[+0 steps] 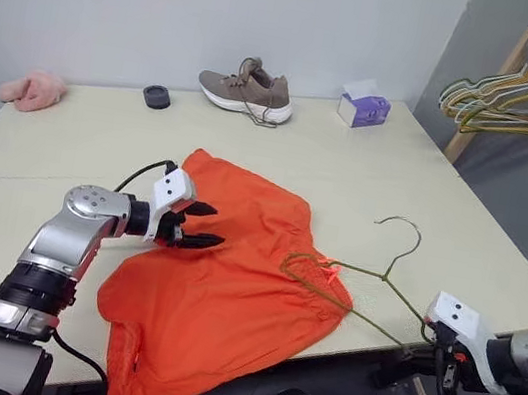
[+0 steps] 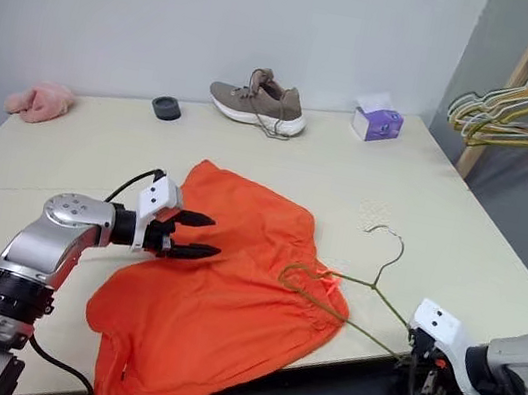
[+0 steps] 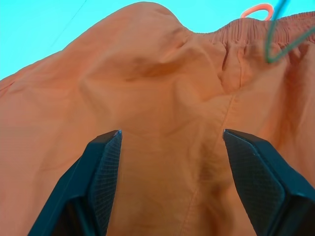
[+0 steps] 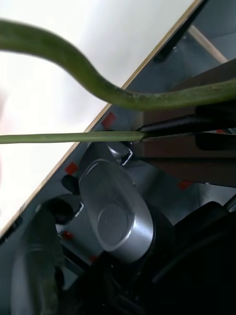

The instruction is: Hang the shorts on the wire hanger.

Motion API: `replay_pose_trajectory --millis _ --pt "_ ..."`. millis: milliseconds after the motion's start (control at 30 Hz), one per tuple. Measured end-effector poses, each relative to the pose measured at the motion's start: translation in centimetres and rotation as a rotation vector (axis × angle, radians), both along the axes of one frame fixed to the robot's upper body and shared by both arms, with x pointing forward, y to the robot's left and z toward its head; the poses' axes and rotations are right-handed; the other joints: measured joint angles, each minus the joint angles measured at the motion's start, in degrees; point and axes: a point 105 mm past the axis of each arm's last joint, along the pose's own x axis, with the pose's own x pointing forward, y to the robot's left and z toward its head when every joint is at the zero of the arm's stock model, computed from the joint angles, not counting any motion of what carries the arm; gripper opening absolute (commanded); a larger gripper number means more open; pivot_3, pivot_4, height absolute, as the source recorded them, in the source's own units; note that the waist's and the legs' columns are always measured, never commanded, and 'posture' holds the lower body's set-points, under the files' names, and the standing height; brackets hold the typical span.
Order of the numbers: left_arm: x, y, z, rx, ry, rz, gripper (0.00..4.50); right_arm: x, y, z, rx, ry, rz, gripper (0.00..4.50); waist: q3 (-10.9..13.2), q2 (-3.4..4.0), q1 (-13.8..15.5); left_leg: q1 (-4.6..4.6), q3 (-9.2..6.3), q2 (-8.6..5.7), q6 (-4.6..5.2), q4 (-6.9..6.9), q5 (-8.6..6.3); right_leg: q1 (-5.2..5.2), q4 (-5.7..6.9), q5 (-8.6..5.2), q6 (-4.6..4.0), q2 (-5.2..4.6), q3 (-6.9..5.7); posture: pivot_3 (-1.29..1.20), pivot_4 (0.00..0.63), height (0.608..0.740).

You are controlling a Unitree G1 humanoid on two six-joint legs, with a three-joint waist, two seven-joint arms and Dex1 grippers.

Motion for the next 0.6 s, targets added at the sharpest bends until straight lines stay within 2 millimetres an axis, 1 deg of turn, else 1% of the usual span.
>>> replay_pose_trajectory --millis 133,233,300,467,600 --pt "0.0 -0.1 0.0 -0.004 -0.005 0.001 3.46 0.8 -0.9 0.7 0.027 -0.003 -0.073 0.00 -0.01 -0.01 0.07 -0.01 -0.02 0.01 0.00 -0.01 0.00 0.01 -0.01 0.00 0.00 0.01 -0.01 -0.32 0.056 0.740" --pt "-0.5 -0.4 -0.2 -0.013 0.005 -0.017 3.46 1.1 -2.5 0.4 0.041 0.038 -0.183 0.00 -0.01 -0.01 0.13 -0.02 0.00 0.01 0.00 -0.04 -0.01 0.00 -0.03 0.00 0.00 -0.01 0.01 -0.31 0.057 0.740" --pt "-0.8 -0.7 -0.3 -0.030 0.012 -0.032 3.46 1.0 -2.8 0.0 0.040 0.052 -0.209 0.00 0.00 -0.01 0.16 -0.04 -0.03 0.02 0.00 -0.05 0.00 -0.01 -0.02 -0.01 0.00 -0.01 0.03 -0.31 0.058 0.740" --pt "-1.3 -1.4 0.2 -0.041 0.005 -0.074 3.46 0.7 -3.2 -0.5 0.039 0.089 -0.237 0.00 -0.01 0.00 0.14 0.00 -0.01 0.01 0.00 -0.03 0.00 0.01 0.00 0.00 0.00 0.01 0.02 -0.30 0.060 0.740" --pt "-1.3 -1.4 0.1 -0.043 0.008 -0.071 3.46 0.3 -2.3 -0.3 0.075 0.120 -0.200 0.00 -0.01 0.00 0.08 0.01 0.02 0.02 0.00 -0.03 0.00 0.01 -0.01 0.00 0.00 0.02 0.01 -0.30 0.059 0.740"
